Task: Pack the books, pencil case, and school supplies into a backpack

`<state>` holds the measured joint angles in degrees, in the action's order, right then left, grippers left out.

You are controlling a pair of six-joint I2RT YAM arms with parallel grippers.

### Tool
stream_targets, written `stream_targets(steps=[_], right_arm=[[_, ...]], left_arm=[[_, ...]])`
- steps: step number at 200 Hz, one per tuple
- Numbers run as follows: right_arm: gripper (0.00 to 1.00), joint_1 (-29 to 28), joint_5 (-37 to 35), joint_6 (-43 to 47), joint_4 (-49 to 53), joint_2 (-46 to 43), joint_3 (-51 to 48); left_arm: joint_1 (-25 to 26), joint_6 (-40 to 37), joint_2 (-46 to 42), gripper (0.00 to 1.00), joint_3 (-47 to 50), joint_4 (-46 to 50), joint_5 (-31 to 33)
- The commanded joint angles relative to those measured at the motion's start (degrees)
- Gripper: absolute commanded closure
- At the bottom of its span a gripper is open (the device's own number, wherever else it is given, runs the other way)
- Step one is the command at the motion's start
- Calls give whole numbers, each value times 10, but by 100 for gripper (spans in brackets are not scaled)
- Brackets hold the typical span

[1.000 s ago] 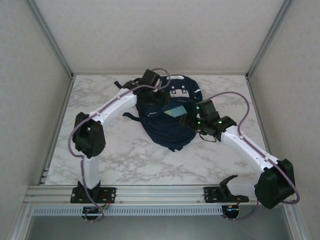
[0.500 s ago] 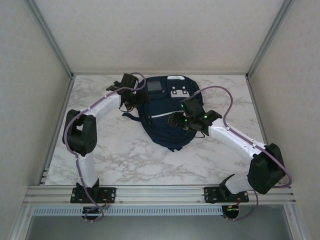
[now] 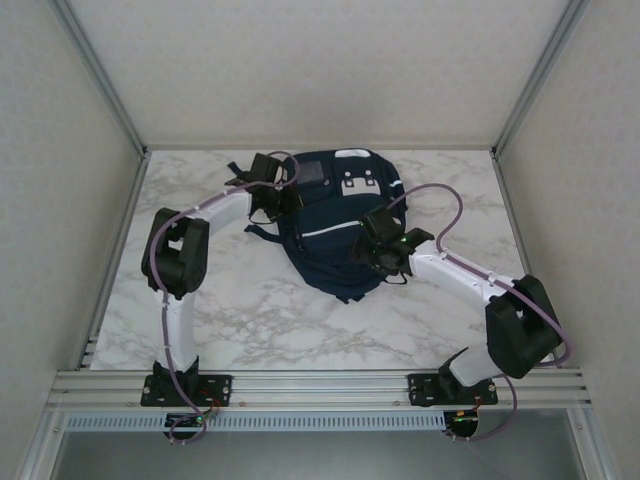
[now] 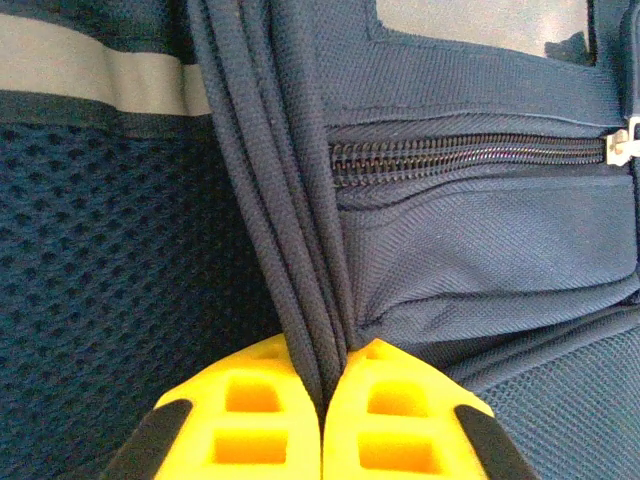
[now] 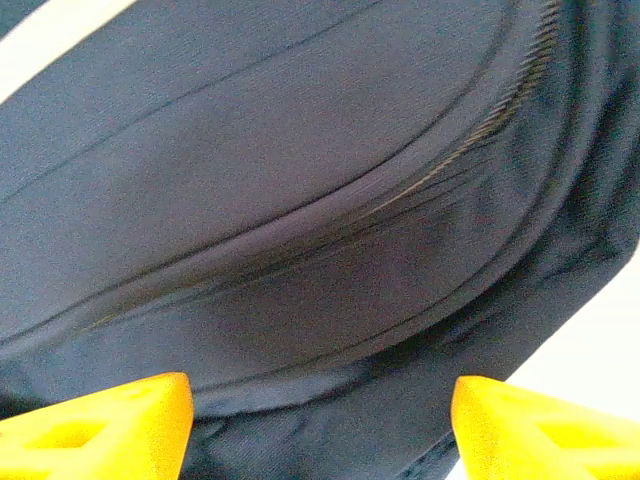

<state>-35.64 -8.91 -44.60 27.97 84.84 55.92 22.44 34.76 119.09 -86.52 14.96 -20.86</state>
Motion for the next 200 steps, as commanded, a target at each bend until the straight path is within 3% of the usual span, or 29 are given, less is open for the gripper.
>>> stream_targets(steps=[1,51,88,121,166,200], right_arm=[[34,51,-32,-15,-46,17,-22],[41,114,-9,39,-78,76,49],[41,137,12,71,-36,127,152],[39,136,21,73,43,95,175],[29,71,11,71,91,-35,97],[16,-13,5,89,101,-29,115]], left_arm=[[7,13,-27,100,81,2,-9],[59,59,-138,100,221,-40,-7],[126,91,-172,100,229,-46,21],[139,131,-168,100,226,-83,61],[140,156,-147,100,211,-119,68],[139,154,-145,100,203,-113,71]])
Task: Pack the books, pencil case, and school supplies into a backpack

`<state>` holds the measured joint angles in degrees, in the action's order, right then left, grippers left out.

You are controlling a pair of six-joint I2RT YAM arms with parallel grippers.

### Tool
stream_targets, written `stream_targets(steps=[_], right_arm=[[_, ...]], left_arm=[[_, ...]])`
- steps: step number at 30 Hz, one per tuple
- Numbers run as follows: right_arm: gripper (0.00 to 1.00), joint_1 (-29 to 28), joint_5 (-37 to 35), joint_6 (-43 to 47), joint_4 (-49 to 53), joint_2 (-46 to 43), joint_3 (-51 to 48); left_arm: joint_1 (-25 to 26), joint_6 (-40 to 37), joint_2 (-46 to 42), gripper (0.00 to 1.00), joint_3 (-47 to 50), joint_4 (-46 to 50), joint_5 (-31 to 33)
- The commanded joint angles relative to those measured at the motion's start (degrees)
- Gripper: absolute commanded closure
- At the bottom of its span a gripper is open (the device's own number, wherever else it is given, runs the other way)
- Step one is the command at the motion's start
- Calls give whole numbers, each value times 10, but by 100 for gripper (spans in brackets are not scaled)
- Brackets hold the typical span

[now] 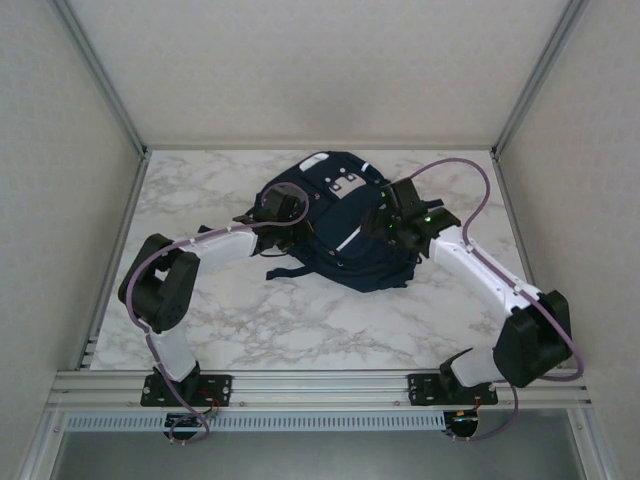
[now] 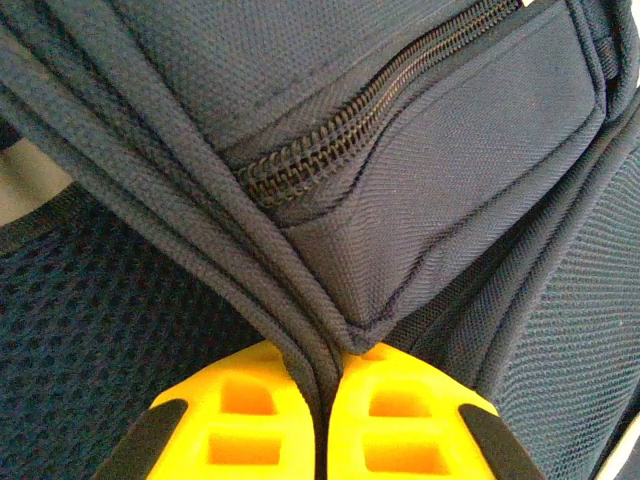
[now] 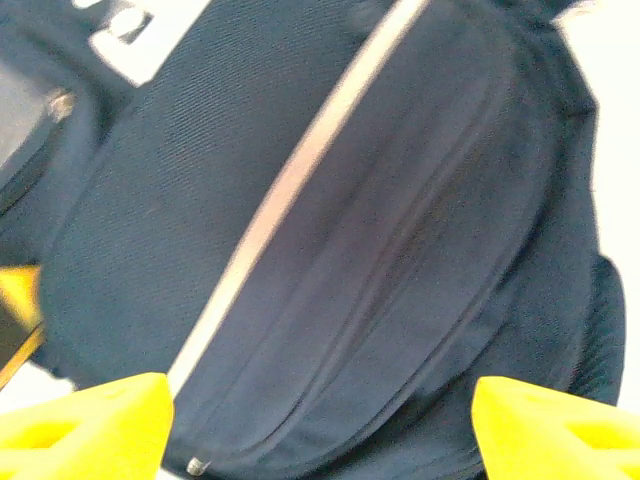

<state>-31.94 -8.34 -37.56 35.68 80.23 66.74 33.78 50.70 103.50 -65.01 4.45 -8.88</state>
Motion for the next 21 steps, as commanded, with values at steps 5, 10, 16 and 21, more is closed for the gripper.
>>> stream_targets(steps=[5,10,16,21], right_arm=[[9,-105,-48,82,39,93,63],[6,-160,-124,152,62,181,131],[6,-164,-133,160,32,226,163],[7,-164,-193,156,68,261,168]], left_arm=[[26,-6,5,100,-13,-3,-46],[24,-7,-12,100,-4,11,-36],[22,-2,-21,100,6,16,-33],[13,-7,-32,100,6,17,-26]])
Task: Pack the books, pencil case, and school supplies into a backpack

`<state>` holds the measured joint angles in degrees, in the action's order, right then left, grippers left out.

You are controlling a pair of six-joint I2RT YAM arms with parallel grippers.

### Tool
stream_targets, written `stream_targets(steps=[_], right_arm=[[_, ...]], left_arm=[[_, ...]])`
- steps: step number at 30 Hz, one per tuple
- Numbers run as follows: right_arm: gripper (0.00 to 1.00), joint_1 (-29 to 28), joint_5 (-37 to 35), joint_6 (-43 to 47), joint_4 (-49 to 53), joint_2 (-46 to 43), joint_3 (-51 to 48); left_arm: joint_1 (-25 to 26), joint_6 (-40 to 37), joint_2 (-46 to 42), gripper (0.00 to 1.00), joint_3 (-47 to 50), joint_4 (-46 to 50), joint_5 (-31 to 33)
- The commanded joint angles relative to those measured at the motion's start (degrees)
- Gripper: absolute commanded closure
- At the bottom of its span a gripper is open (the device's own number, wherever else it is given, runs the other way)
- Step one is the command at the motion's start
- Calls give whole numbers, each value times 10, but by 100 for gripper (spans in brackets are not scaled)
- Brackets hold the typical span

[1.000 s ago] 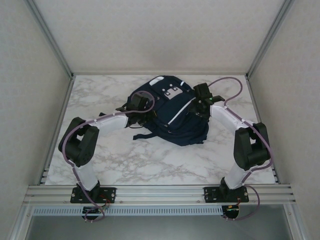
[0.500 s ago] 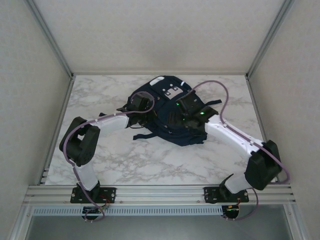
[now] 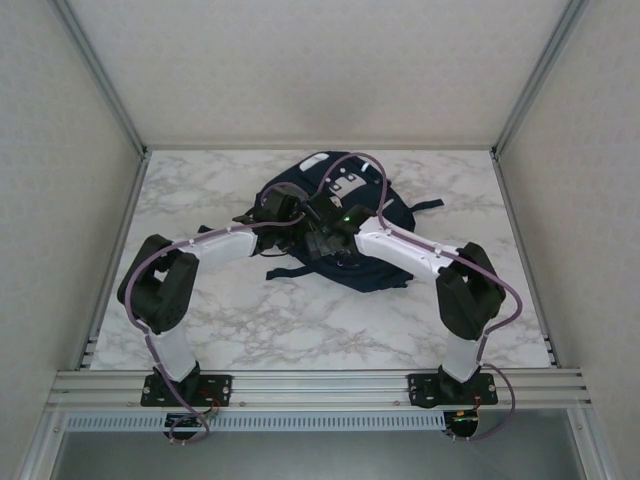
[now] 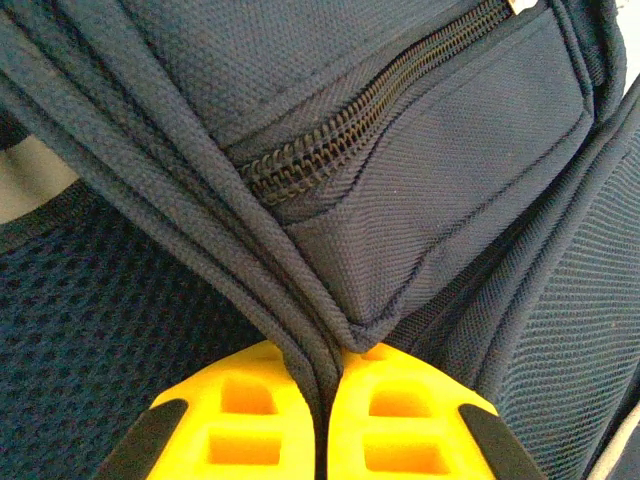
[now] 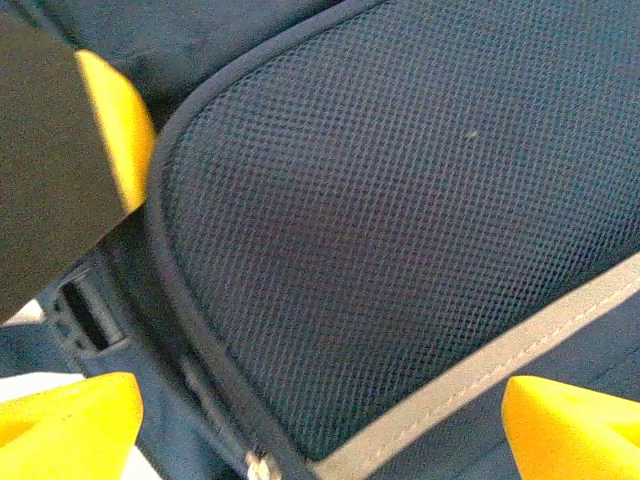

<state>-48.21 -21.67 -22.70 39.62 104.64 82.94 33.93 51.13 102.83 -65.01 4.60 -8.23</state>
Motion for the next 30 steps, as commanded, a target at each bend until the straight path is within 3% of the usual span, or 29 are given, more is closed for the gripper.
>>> stream_targets(steps=[1,6,11,19,25,27,30], right_arm=[[7,-3,-72,4,36,15,-4],[7,-1,-97,-6,53,-41,-83],[7,4,-86,-14,77,-121,-141],[8,16,25,-42,56,-189,-147],[6,6,129,-212,-63,-191,-175],[1,-7,116,-273,-107,-190,-196],[1,-14,88,-330,-142,-176,-208]], left_arm=[[4,-19,-27,100,4,34,-31],[-40,-52,-39,100,-16,65,-23],[-51,-71,-36,100,-38,87,-15],[-41,-53,-20,100,-38,70,-31],[-34,-47,-25,100,-38,68,-29],[-30,-43,-25,100,-36,65,-28],[-27,-37,-21,100,-35,55,-29]])
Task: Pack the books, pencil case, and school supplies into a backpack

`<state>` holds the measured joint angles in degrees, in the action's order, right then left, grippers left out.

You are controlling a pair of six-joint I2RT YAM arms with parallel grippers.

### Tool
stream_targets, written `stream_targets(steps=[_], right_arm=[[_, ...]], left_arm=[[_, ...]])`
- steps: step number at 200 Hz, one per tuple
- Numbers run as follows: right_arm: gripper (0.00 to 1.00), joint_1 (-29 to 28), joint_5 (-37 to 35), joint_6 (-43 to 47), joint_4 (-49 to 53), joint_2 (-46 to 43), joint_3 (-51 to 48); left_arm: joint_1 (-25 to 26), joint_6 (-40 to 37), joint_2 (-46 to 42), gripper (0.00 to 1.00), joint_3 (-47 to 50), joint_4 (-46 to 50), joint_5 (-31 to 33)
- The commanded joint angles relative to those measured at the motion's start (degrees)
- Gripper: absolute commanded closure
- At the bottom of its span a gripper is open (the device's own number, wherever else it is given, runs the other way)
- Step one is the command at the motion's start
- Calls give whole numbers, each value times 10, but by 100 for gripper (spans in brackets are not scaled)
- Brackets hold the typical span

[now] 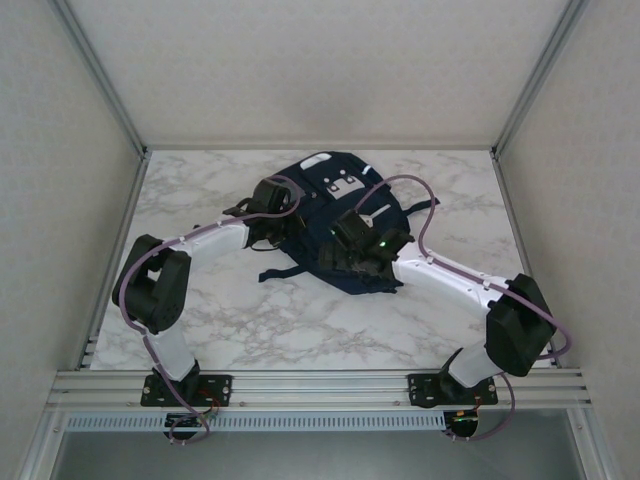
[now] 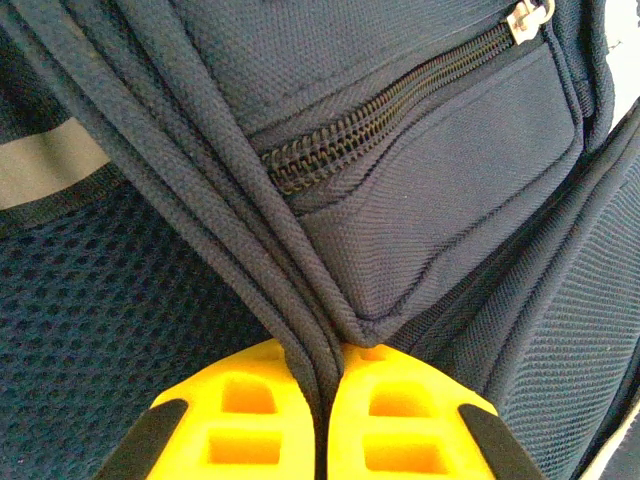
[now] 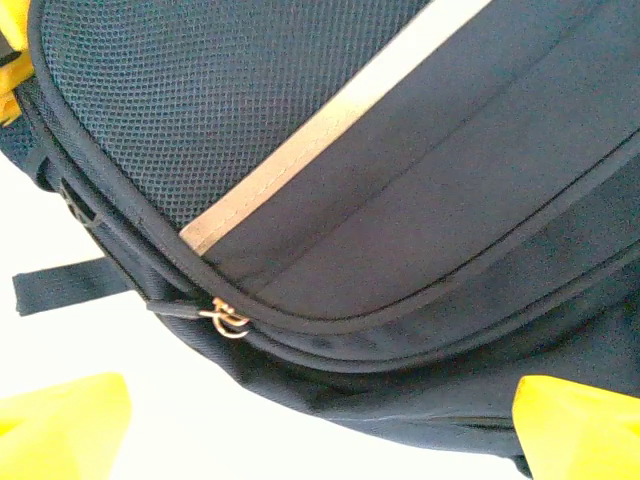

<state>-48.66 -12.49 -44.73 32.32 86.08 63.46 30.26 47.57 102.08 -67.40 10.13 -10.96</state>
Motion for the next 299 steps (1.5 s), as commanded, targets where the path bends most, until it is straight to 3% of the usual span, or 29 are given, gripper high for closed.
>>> stream_targets(steps=[1,39,72,87,120,142,219,240,255,299], right_arm=[[1,-12,-12,-120,-80,19,-12],[1,-33,-115,-154,-5,101,54],[3,-35,-118,-160,27,132,50],[10,-36,-124,-159,20,105,15],[38,-35,-133,-142,5,30,-56],[47,-33,-121,-117,-14,7,-76],[81,20,-6,73,-151,-4,-112],[100,44,42,130,-165,-8,-121],[100,56,63,189,-144,-19,-122],[100,184,214,375,-51,-59,-130]], left_arm=[[10,-1,-13,100,-12,-2,-3],[10,2,-14,100,-12,-7,-3],[9,-2,-21,100,-12,-3,8],[7,-3,-22,100,-10,-3,10],[2,-5,-20,100,-11,-1,9],[0,-7,-17,100,-16,-1,8],[-4,-12,-21,100,-14,10,16],[-6,-15,-21,100,-12,13,18],[-12,-26,-18,100,-15,16,20],[-48,-97,17,100,-59,51,23]])
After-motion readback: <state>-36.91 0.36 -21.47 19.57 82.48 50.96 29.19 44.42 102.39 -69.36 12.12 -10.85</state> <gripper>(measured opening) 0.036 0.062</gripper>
